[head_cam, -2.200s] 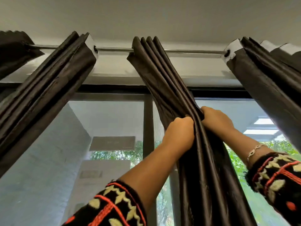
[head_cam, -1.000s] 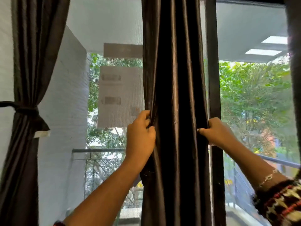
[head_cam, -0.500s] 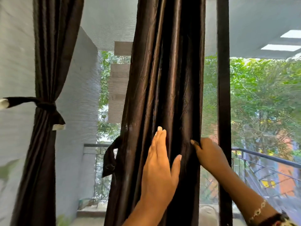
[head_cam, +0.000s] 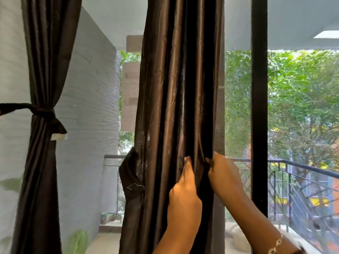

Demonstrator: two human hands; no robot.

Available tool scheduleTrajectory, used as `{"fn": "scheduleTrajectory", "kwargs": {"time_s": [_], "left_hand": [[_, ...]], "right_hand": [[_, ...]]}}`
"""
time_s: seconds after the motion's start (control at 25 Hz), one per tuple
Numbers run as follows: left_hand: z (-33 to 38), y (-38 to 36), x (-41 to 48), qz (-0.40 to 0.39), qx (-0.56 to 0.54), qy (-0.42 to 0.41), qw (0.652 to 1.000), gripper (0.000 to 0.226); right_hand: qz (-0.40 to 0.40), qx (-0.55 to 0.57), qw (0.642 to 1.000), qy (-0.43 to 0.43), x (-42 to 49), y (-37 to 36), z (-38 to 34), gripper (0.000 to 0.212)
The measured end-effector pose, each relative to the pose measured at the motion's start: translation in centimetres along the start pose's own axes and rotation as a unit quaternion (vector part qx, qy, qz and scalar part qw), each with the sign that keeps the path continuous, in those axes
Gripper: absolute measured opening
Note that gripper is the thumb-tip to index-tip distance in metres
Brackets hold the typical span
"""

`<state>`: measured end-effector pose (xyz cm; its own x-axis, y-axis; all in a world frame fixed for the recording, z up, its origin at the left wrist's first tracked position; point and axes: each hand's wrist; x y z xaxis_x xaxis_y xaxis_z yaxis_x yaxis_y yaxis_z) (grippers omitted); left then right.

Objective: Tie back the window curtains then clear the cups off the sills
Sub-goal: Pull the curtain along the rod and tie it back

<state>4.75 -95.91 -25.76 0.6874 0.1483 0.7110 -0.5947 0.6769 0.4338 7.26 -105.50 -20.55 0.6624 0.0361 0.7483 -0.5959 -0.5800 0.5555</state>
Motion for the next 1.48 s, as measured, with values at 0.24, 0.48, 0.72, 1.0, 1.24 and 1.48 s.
{"fn": "scheduleTrajectory", "kwargs": {"time_s": [0.24,0.48,0.72,1.0,1.24,1.48], "left_hand": [[0.5,-2.2,0.4,-0.012,0.023,0.019,0.999,0.063],[0.8,-3.0,0.5,0.046,0.058,0.011,0.997,0.056],[1.5,-2.8,-0.9,-0.050,0.053,0.014,0.997,0.052],[-0.1,-2.8,-5.4,0.136,0.094,-0.199,0.966,0.047],[0.5,-0.1,-4.3,0.249,0.089,-0.174,0.949,0.054],[0.5,-0.5,-4.2,0.194,0.013,-0.042,0.980,0.072]], "right_hand": [[0.008,0.060,0.998,0.027,-0.4,-0.5,0.0,0.016],[-0.037,0.277,0.960,0.015,-1.0,-0.4,0.1,0.038],[-0.035,0.189,0.981,0.006,-1.1,-0.1,-0.1,0.036],[0.009,0.159,0.987,-0.011,-1.3,-0.1,1.1,0.036],[0.013,0.183,0.983,-0.010,-1.5,-0.1,2.1,0.031],[0.012,0.178,0.984,-0.012,-1.8,0.4,1.9,0.029]]}}
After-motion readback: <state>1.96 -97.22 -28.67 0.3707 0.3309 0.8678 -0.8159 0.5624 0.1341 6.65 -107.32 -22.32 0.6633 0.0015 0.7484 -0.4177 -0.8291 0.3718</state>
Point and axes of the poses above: each hand's wrist, its own x-axis towards the middle knuckle, its own y-axis out of the back of the hand, z = x × y, and after that the axes turned 4 degrees about y, right-handed
